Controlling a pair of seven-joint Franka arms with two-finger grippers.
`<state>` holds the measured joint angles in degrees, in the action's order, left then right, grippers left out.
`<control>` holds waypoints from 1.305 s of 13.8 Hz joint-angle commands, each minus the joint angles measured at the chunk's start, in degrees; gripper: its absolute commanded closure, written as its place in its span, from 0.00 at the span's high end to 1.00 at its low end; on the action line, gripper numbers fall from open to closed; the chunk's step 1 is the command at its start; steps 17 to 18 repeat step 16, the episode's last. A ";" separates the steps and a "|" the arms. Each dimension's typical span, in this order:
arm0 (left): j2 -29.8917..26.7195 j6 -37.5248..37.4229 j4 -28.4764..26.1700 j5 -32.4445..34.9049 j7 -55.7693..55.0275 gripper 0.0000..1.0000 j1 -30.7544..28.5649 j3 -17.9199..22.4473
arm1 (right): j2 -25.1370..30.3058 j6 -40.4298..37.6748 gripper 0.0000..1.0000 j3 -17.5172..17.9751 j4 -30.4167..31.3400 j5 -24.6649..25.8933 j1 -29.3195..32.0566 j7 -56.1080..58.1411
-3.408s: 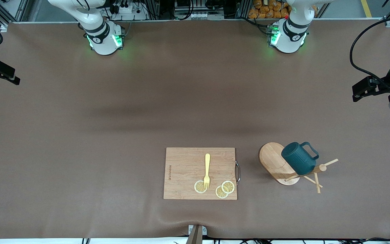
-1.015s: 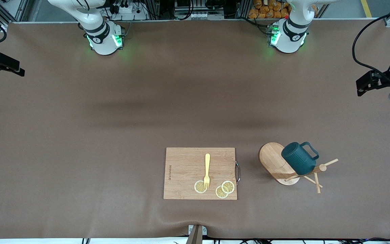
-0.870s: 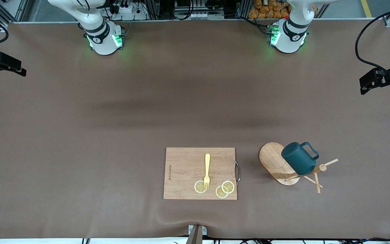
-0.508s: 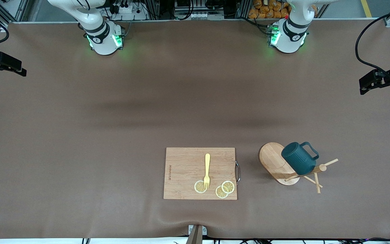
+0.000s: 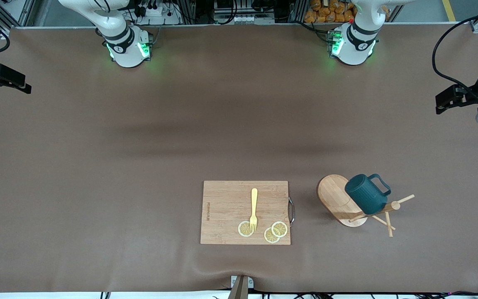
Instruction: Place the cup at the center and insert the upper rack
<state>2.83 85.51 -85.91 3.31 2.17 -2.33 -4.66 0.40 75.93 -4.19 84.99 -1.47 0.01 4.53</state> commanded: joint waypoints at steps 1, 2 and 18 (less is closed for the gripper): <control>-0.19 -1.75 1.45 -1.91 -1.73 1.00 -0.13 -0.52 | 0.48 0.18 1.00 0.24 -0.35 0.59 -0.10 -0.84; -0.36 -2.36 1.45 -1.91 -1.55 1.00 -0.13 -0.61 | 0.48 0.71 1.00 0.24 -0.35 0.50 -0.10 -0.84; -4.14 -6.58 1.45 -1.56 -4.89 1.00 -0.22 -2.54 | 0.92 2.12 1.00 0.33 -0.71 0.06 -0.27 -0.93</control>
